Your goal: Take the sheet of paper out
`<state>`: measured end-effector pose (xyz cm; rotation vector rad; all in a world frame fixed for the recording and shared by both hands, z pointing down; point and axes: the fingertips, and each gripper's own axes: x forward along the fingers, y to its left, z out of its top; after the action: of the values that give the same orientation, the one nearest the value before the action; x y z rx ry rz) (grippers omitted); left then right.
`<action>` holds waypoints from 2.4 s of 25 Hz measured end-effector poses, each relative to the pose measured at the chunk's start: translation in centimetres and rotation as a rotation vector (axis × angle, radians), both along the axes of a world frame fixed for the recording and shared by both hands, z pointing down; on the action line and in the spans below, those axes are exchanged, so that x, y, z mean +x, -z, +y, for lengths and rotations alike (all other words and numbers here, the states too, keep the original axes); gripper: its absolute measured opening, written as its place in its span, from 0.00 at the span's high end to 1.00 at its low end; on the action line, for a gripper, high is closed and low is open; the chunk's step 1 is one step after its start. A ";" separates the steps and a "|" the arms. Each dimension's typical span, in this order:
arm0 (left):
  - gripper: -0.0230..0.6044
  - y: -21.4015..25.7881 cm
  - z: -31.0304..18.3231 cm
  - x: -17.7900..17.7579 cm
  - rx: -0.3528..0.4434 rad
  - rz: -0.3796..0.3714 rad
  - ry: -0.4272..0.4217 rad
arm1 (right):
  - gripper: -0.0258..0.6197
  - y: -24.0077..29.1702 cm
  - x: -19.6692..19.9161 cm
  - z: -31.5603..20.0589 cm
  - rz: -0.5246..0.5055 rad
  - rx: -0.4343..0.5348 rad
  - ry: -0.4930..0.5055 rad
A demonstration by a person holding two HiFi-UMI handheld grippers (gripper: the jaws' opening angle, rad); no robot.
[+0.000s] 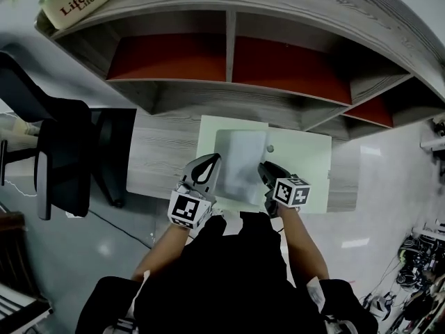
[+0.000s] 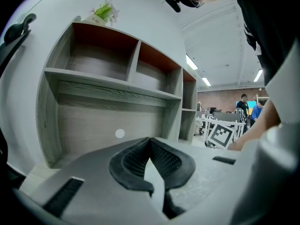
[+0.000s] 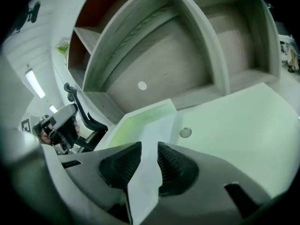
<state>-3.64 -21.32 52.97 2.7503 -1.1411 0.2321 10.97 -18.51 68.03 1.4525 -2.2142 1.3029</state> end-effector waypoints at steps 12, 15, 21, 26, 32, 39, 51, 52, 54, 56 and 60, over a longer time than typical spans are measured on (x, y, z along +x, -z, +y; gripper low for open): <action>0.95 -0.6 -1.2 -2.4 -0.001 -0.019 0.049 | 0.72 -4.1 -0.7 -0.7 -0.095 -0.257 -0.015; 0.95 -0.5 -1.4 -2.6 0.001 -0.016 0.058 | 0.71 -4.6 -0.9 -0.7 -0.116 -0.288 -0.006; 0.95 -0.8 -1.5 -3.1 -0.018 0.001 0.078 | 0.71 -4.9 -1.5 -1.0 -0.161 -0.318 0.003; 0.95 -0.6 -1.6 -3.4 -0.020 0.016 0.091 | 0.72 -4.9 -1.9 -1.1 -0.207 -0.335 0.014; 0.95 -0.9 -1.5 -3.7 -0.026 0.010 0.109 | 0.75 -5.1 -2.8 -1.3 -0.220 -0.339 0.033; 0.95 -0.6 -1.5 -4.2 -0.014 0.010 0.128 | 0.91 -5.9 -2.9 -1.1 -0.156 -0.363 0.032; 0.95 -0.2 -0.8 -4.3 -0.003 0.011 0.122 | 0.92 -5.6 -2.1 -0.8 -0.102 -0.348 0.019; 0.95 -0.1 -0.8 -4.3 -0.001 0.012 0.120 | 0.92 -5.5 -1.9 -0.7 -0.103 -0.346 0.013; 0.95 0.0 -0.8 -4.2 0.000 0.018 0.119 | 0.92 -5.2 -1.4 -0.6 -0.097 -0.339 0.002; 0.95 0.0 -0.7 -4.0 -0.002 0.028 0.114 | 0.92 -5.0 -0.8 -0.7 -0.084 -0.331 -0.009; 0.95 -0.3 -0.2 -3.2 -0.003 0.036 0.081 | 0.92 -4.7 0.7 -0.6 -0.038 -0.314 -0.031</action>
<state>-6.88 -21.53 53.29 2.6869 -1.2391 0.1739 11.71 -19.12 72.71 1.3564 -1.9047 1.6137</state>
